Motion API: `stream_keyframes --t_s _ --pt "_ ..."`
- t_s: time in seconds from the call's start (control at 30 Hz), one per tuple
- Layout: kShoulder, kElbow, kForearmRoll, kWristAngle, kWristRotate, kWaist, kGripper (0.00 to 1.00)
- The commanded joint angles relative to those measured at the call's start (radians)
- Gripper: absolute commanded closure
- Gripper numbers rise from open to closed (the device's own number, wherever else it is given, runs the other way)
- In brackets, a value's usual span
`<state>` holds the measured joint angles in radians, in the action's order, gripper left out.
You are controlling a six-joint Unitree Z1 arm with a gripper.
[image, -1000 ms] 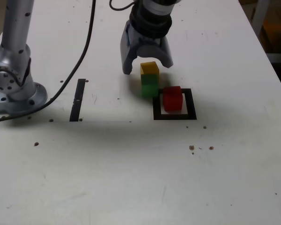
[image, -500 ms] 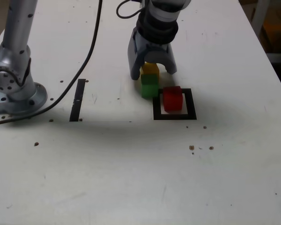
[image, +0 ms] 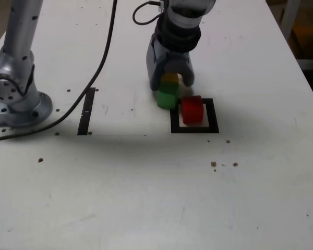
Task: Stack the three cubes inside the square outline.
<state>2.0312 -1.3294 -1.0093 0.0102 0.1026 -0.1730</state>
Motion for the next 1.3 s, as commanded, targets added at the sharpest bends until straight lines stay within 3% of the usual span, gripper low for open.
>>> stream_keyframes --t_s 0.0,0.07,0.17,0.4,0.53,0.67,0.87,0.97,1.27 --pt "0.000 0.002 -0.007 0.006 0.005 0.000 0.46" --pt "-0.003 0.005 -0.010 0.011 0.018 0.000 0.57" --pt "-0.005 0.006 -0.009 0.012 0.028 0.000 0.64" --pt "-0.006 -0.005 -0.014 0.011 0.030 0.000 0.65" --pt "-0.012 -0.021 -0.033 0.031 0.029 0.000 0.65" --pt "-0.037 -0.066 -0.115 0.068 0.030 0.001 0.66" --pt "-0.075 -0.222 -0.327 0.118 0.029 0.049 0.66" --pt "-0.066 -0.290 -0.381 0.104 0.028 0.086 0.66" --pt "0.012 -0.460 -0.434 0.009 0.008 0.199 0.66"
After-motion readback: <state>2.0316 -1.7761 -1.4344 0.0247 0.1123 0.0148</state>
